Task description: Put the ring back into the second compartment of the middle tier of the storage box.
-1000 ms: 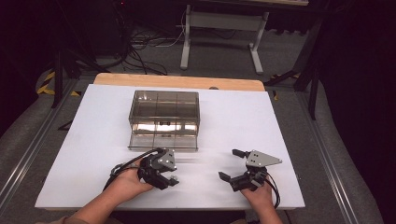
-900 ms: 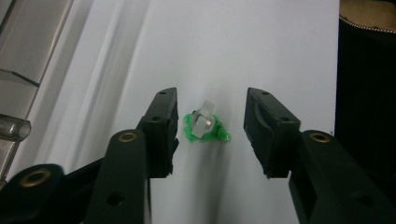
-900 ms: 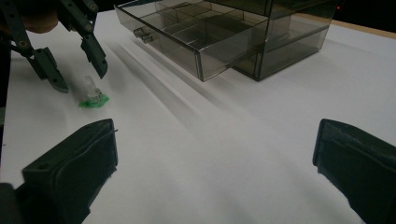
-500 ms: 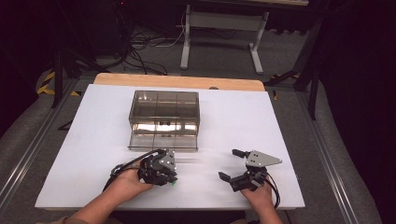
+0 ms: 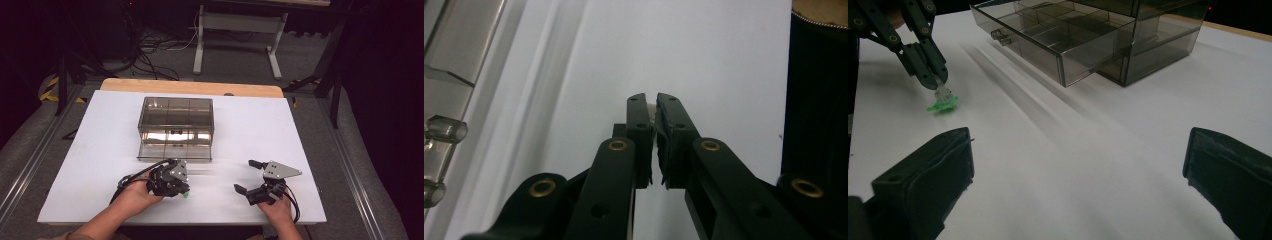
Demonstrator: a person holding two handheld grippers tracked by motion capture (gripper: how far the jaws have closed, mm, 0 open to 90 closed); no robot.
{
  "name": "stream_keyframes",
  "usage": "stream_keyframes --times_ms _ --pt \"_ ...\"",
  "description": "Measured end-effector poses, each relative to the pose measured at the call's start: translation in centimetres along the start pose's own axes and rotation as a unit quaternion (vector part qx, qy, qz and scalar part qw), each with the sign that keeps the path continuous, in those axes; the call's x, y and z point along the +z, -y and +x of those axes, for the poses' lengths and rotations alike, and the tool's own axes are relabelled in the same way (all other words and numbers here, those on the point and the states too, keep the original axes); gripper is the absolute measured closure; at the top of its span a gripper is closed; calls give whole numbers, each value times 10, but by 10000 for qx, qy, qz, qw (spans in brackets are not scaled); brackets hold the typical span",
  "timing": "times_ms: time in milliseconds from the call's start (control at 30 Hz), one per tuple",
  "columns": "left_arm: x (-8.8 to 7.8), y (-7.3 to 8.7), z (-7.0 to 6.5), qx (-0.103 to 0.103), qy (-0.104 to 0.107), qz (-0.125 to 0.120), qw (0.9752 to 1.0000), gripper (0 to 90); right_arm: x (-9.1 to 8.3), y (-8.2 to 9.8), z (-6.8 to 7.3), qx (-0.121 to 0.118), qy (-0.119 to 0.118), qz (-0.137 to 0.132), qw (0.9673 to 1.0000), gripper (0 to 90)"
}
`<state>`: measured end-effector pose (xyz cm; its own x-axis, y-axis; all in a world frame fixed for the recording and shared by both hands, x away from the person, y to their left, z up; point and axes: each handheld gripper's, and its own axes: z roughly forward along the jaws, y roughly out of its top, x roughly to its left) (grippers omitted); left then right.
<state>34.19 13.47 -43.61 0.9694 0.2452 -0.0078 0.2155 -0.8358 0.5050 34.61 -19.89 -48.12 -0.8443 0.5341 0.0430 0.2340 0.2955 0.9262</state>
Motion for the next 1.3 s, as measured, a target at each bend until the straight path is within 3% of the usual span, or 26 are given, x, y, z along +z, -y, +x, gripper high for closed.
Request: stream_keyframes --times_ms 367,700,1300 --pt "-14 -2 5 -174 -86 -273 9994 854 0 0 0 -1 4 2 10000 5" --pt "-25 -2 11 -433 -181 -577 9972 854 0 0 0 6 5 6 10000 5" --pt "-41 -1 22 -976 -471 -972 9893 853 0 0 0 6 3 1 10000 5"
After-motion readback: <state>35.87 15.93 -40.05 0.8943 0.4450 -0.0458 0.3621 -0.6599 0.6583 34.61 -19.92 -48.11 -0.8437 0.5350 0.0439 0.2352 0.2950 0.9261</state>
